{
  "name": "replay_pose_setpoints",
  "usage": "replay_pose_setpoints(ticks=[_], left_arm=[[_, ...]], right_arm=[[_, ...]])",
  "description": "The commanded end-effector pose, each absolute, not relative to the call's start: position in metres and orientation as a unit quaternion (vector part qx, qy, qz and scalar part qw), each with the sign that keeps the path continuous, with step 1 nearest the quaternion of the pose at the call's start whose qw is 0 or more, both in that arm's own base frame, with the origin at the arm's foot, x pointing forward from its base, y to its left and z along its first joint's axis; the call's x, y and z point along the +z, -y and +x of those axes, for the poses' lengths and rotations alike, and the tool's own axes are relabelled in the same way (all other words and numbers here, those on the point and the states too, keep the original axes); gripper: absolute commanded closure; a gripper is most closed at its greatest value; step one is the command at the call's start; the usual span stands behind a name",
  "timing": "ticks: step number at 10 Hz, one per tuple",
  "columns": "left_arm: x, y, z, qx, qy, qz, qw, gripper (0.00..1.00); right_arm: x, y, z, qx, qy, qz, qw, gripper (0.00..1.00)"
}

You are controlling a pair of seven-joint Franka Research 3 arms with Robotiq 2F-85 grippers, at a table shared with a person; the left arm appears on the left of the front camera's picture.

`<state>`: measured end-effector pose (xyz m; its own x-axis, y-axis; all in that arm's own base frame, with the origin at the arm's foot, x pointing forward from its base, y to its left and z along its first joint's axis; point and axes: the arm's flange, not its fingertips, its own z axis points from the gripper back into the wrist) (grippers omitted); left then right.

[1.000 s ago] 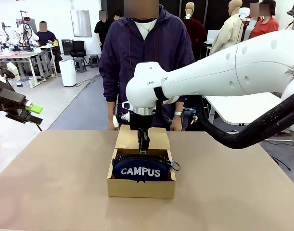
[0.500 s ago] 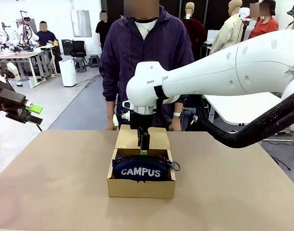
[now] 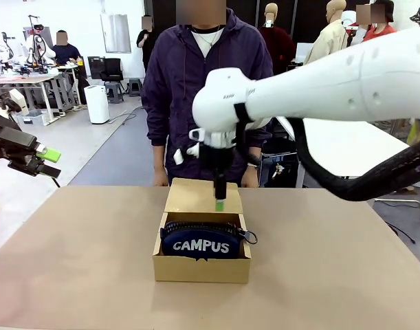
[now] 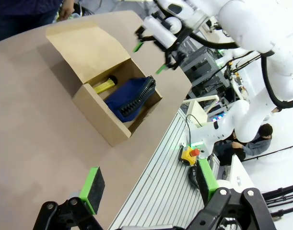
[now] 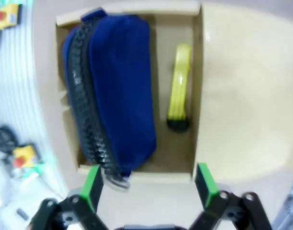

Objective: Pack the items into the box.
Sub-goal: Pick up the item indicated by the person and place it inside the Mailer Box.

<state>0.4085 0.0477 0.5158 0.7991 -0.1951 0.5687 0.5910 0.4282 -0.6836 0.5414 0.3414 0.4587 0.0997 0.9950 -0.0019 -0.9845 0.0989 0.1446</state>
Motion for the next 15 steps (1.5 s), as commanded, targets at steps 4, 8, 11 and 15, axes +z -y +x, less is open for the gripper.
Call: replay_pose_setpoints(ticks=[4, 8, 11, 15], left_arm=[[0.518, -0.05, 0.406, -0.245, 0.205, -0.478, 0.818, 0.0], [0.518, -0.05, 0.406, -0.245, 0.205, -0.478, 0.818, 0.0], [0.518, -0.05, 0.406, -0.245, 0.205, -0.478, 0.818, 0.0], [0.518, -0.05, 0.406, -0.245, 0.205, -0.478, 0.818, 0.0]], right_arm=[[0.524, -0.201, 0.468, 0.439, -0.084, 0.158, 0.881, 0.0], [0.539, -0.189, 0.482, 0.443, -0.108, 0.154, 0.877, 0.0], [0.532, -0.18, 0.465, 0.422, -0.107, 0.173, 0.883, 0.0], [0.528, -0.112, 0.464, 0.015, 0.086, 0.514, 0.853, 0.0]])
